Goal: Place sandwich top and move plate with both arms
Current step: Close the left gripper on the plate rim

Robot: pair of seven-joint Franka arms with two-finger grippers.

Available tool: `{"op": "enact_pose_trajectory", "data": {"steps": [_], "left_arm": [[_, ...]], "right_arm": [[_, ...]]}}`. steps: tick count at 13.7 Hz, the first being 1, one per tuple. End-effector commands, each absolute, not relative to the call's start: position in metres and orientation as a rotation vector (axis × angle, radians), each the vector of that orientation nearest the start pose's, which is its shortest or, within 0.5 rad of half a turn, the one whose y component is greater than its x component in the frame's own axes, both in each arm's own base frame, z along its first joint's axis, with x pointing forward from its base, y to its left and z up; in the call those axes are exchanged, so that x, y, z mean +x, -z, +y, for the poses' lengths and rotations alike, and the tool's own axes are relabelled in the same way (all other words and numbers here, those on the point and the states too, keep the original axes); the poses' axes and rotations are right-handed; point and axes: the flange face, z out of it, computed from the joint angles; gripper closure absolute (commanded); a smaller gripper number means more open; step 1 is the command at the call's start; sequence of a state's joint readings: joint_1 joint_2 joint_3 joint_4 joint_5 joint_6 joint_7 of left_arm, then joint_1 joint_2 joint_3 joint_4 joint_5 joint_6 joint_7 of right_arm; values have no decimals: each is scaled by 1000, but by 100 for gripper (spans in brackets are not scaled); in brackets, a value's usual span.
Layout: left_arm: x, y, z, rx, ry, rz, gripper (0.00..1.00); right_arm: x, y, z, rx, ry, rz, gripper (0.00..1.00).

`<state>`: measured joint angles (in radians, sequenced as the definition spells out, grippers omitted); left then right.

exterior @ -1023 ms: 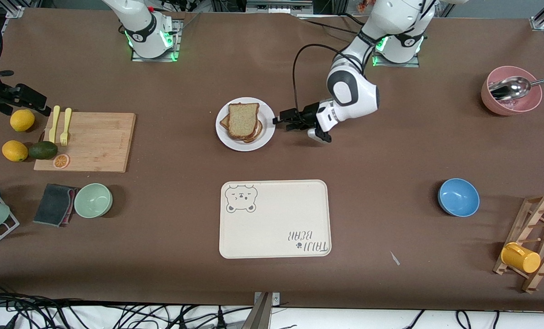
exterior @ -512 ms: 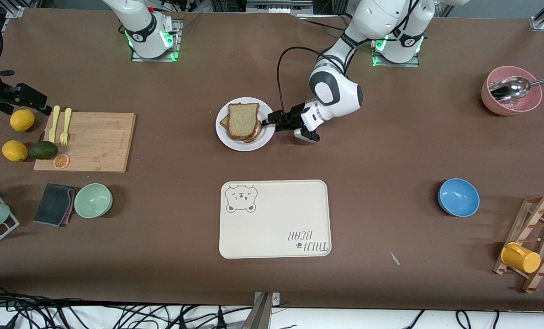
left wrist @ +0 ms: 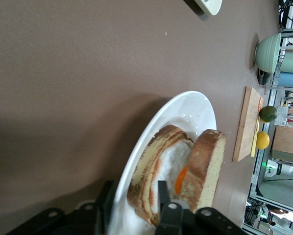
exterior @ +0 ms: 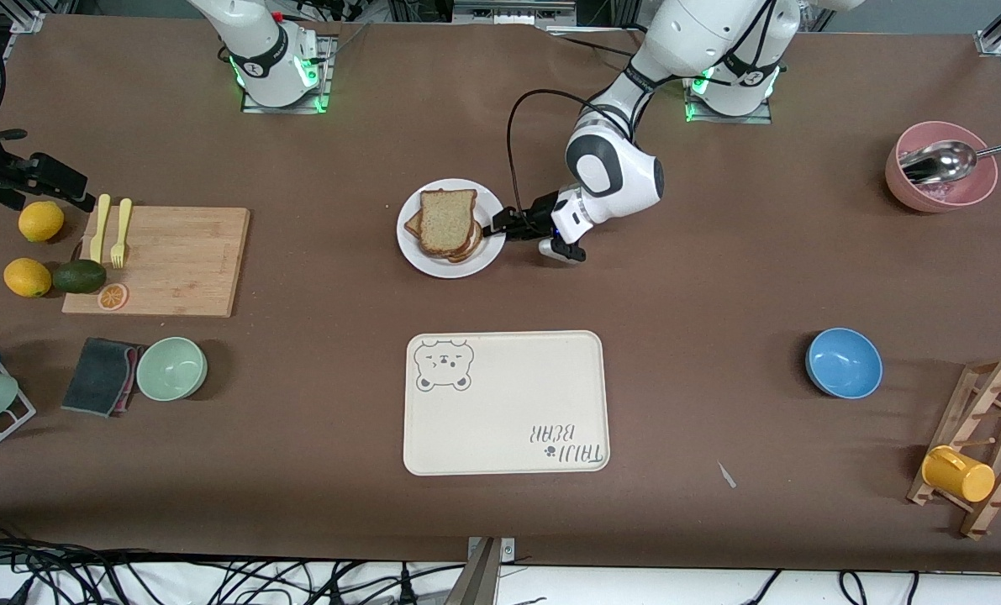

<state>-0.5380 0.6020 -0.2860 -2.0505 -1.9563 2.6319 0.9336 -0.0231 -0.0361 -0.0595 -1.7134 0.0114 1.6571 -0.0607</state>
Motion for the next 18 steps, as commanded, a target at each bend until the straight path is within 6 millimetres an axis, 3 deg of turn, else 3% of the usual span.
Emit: {"op": "enact_pose_trajectory", "data": {"steps": [1,5,18], "left_arm": [[392,-128,-404,2196,17,189,63],[387,-120,-402,2187,-25,185,72],[390,-123,-401,2183,-41,181,96]], "right_arm": [[547,-590,-44,-3115,-37,5,0],[547,-590,-44,-3115,-37,7,0],[547,-590,-43,-3115,-40,3,0]]}}
